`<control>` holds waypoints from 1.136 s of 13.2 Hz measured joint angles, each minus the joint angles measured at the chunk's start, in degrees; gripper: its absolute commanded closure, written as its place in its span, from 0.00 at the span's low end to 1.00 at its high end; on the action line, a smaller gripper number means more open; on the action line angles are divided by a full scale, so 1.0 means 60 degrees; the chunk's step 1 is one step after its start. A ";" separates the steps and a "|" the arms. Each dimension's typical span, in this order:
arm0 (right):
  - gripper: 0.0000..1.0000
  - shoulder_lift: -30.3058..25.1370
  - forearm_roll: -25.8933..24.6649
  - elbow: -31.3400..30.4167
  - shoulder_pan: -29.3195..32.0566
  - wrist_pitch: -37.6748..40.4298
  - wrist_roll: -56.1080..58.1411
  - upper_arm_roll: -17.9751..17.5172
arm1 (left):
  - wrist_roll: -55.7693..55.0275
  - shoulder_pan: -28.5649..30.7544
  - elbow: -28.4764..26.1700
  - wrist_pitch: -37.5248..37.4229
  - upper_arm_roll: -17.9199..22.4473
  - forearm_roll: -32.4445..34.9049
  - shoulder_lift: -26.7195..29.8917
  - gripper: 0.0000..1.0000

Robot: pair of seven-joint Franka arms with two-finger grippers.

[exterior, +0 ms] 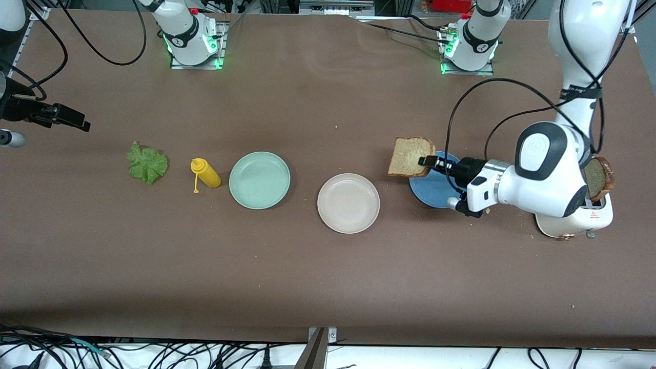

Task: Make sandwich in beige plate with both arms
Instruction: 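Lift the toast with the left gripper and carry it to the beige plate, then lower the toast onto the beige plate while the right gripper reaches the mustard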

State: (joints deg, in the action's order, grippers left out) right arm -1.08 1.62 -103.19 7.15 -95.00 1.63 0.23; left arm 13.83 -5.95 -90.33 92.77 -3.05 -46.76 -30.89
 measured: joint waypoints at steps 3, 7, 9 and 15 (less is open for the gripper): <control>0.01 0.0005 0.0404 -0.0186 0.0002 -0.0198 0.1105 0.0166 | -0.0001 -0.0473 0.0024 0.0887 -0.0007 -0.1030 -0.0318 1.00; 0.01 0.0017 0.1132 -0.0535 0.0017 -0.0572 0.3120 0.0456 | -0.0001 -0.1036 0.0027 0.2082 -0.0009 -0.1613 -0.0723 1.00; 0.01 0.0028 0.1250 -0.0663 0.0016 -0.0718 0.3697 0.0477 | -0.0001 -0.1280 0.0033 0.2359 -0.0009 -0.1645 -0.0944 1.00; 0.01 0.0391 0.2347 -0.0792 0.0036 -0.0881 0.5443 0.1307 | 0.0000 -0.1907 0.0043 0.3660 -0.0014 -0.2495 -0.1453 1.00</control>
State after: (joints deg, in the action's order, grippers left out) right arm 1.26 15.71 -107.94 7.37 -100.29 34.29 8.07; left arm 13.83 -17.39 -90.08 114.73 -3.13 -61.73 -39.61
